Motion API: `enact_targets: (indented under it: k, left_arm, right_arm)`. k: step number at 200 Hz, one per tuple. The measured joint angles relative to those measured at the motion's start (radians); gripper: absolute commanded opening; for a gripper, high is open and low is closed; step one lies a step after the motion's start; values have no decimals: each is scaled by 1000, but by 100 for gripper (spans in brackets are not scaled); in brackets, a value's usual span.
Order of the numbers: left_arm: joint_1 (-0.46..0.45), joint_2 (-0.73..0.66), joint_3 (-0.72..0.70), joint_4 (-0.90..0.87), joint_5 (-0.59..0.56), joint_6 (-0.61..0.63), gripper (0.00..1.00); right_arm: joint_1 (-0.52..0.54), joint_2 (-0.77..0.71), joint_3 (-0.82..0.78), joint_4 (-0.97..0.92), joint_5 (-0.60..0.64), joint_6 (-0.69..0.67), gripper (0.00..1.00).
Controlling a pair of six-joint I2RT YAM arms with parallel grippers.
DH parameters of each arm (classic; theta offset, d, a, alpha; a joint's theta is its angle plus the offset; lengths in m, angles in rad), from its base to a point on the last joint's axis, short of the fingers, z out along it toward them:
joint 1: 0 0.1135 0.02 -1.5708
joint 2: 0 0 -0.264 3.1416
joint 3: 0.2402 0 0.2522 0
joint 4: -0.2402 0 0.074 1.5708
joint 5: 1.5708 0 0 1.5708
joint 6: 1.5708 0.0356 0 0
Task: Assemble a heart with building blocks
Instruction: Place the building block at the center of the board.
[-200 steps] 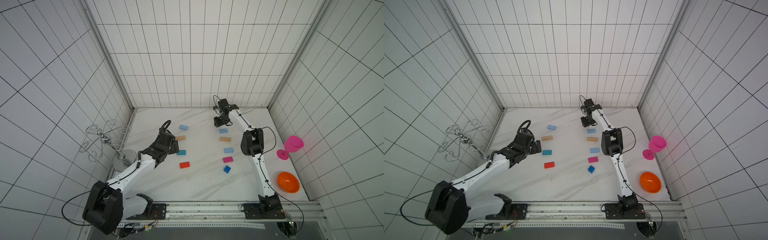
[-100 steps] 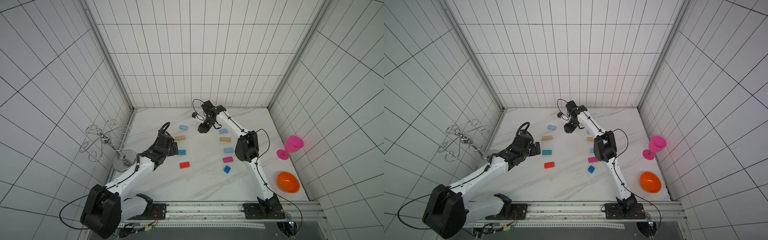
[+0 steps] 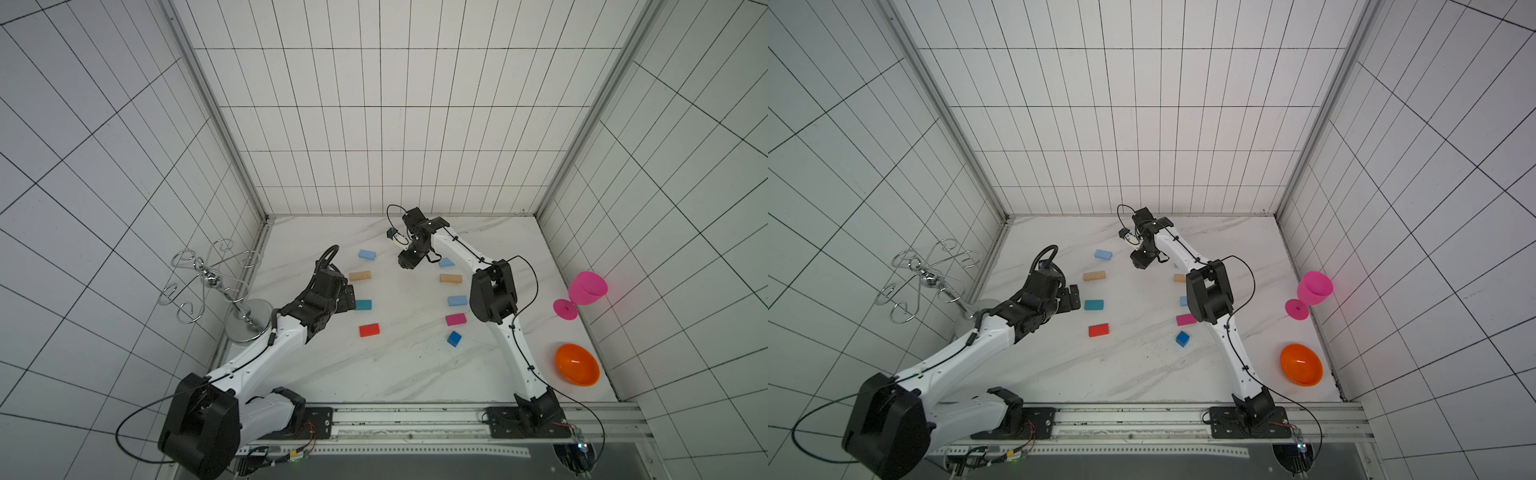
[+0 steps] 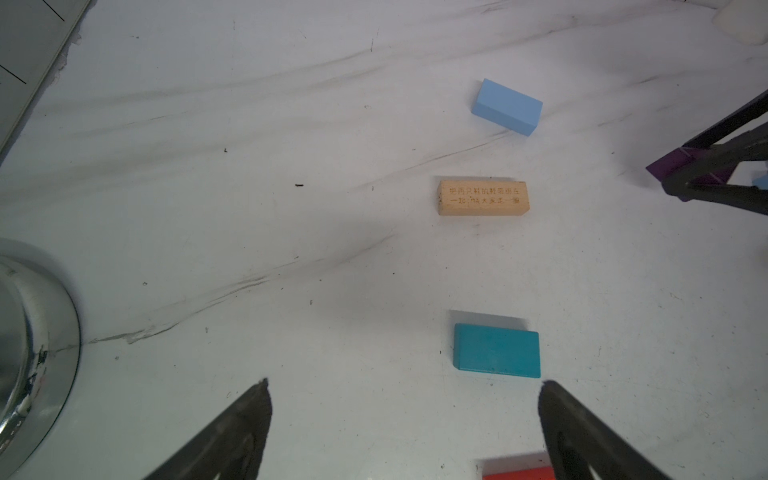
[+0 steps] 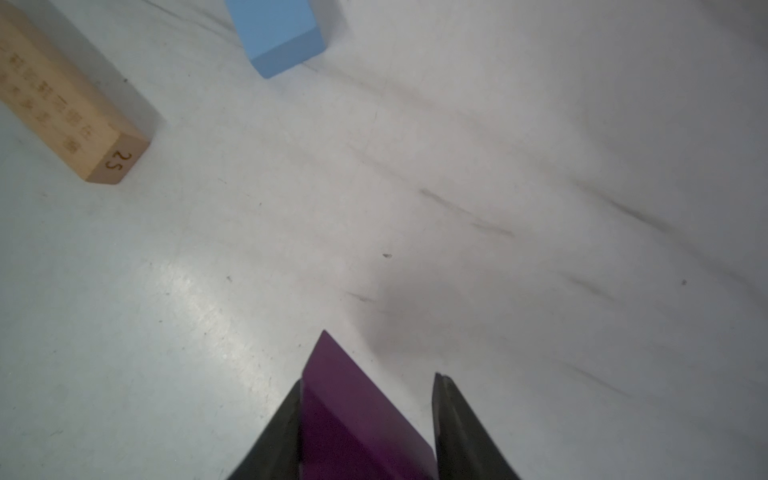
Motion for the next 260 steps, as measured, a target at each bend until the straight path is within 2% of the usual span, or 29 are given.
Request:
enact_targets:
  k: [32,87,113,129,136,148,158,169,175,179,260]
  left_arm:
    - [0,0,-5,0,0,-3,99]
    - [0,0,-8,2,0,-9,99]
    - [0,1,-8,2,0,-11,99]
    - [0,2,-8,2,0,-11,99]
    - [0,3,-8,3,0,-11,99]
    - [0,6,-8,4,0,-11,99]
    - [0,10,-8,4,1,-12,99]
    - [0,13,-8,4,2,-14,99]
    - [0,14,-8,4,3,-15,99]
    - [0,14,-8,4,3,-15,99]
    - [0,23,-5,4,9,-22,99]
  right_arm:
    - [0,-17,-98,86,-3,46,2]
    - [0,-19,-119,137,-3,76,2]
    - [0,-19,-121,144,-4,78,6]
    - [-1,-19,-122,148,-8,80,15]
    - [-1,-19,-123,149,-11,82,23]
    - [-6,-19,-123,149,-15,85,45]
    - [-8,-19,-123,148,-21,90,58]
    - [-12,-19,-123,145,-32,98,79]
    - [-14,-19,-123,145,-37,100,86]
    - [-14,-19,-123,144,-39,101,99]
    - [-25,-31,-124,134,-80,120,98]
